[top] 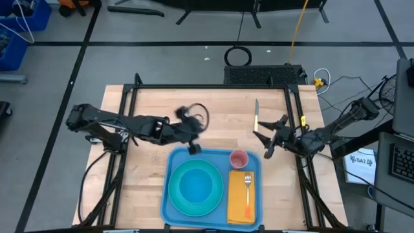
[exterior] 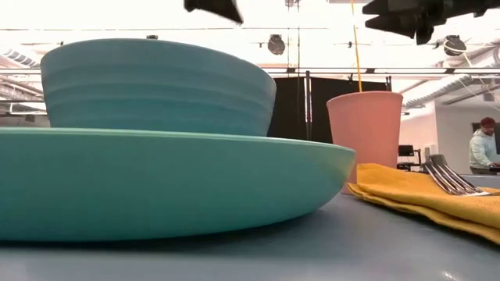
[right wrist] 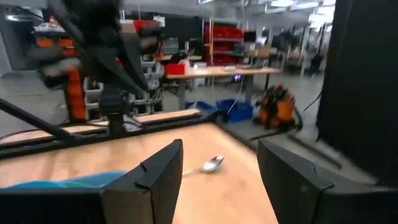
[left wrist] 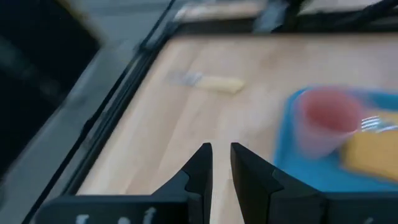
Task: Set up tray
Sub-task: Put the orange spoon on the yellow napkin to the left of the orange fork
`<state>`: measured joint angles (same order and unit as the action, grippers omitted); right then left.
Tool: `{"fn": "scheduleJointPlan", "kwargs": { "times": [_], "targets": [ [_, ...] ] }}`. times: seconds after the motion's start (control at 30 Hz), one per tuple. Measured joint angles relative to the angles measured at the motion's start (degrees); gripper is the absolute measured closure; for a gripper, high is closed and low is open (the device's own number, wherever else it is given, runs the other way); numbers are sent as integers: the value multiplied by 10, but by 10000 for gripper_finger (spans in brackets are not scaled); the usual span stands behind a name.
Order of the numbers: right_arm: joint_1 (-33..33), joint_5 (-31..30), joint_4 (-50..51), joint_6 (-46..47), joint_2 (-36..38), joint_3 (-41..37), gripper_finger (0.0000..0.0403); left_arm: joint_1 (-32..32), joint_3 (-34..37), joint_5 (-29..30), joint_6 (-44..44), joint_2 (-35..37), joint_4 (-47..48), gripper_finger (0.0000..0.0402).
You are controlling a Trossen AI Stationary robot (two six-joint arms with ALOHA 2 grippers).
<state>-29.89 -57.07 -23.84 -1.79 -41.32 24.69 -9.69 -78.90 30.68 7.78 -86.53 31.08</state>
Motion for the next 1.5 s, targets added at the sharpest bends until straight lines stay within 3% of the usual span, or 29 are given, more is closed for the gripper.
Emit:
{"fn": "scheduleJointPlan", "kwargs": {
  "times": [0.1, 0.17, 0.27, 0.4, 0.53, 0.63, 0.9, 1.13, 1.5],
  "targets": [
    [7, -32, -14, -64, 11, 0, 206, 13, 55, 76, 122, 54, 92, 339],
    [13, -76, -22, -114, 17, 0, 206, 23, 92, 88, 206, 88, 138, 339],
    [31, -135, -40, -175, 21, 0, 206, 50, 149, 36, 286, 125, 147, 339],
    [60, -149, -52, -198, 23, 0, 206, 121, 218, -108, 341, 143, 107, 339],
    [78, -138, -34, -182, 16, 0, 206, 203, 256, -245, 348, 125, 50, 339],
    [86, -115, -29, -168, 8, 0, 206, 261, 255, -298, 343, 107, 56, 339],
    [93, -102, -29, -164, 0, 0, 206, 346, 244, -352, 302, 44, 47, 339],
    [93, -102, -29, -172, 0, 0, 206, 342, 243, -382, 264, -22, -15, 322],
    [93, -102, -29, -173, 0, 0, 206, 342, 243, -380, 278, -56, 25, 276]
  ]
}}
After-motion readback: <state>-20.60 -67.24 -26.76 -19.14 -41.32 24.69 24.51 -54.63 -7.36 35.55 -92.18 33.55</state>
